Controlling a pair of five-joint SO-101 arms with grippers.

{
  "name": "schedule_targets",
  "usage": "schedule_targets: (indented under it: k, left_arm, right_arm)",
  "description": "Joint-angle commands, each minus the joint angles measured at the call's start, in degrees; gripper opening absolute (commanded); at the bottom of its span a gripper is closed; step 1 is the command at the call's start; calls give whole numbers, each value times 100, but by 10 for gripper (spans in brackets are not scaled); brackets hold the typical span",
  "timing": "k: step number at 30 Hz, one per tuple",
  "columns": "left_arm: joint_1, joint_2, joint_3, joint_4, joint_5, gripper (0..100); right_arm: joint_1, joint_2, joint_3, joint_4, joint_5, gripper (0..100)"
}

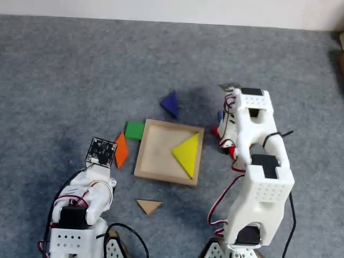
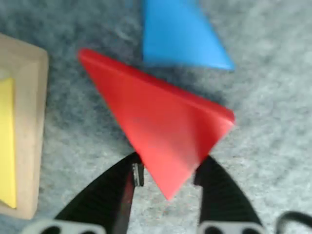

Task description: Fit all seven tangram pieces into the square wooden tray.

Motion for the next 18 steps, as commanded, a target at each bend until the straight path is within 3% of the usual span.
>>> schedule_targets:
  k: [1,5,13,18]
  left_arm:
    - [-75,-303,119,35,-44,6]
    - [-75,-303,119,35,-44,6]
    - [-75,-303,119,35,-44,6]
    - [-75,-303,119,35,-44,6]
  right_arm:
    - [-22,-224,40,-13,264,51]
    - [-48,-945,84,-4,536,5]
    - [-171,-1481,48,-4,510,14]
    - [-295,-1490,31,-4,501,221]
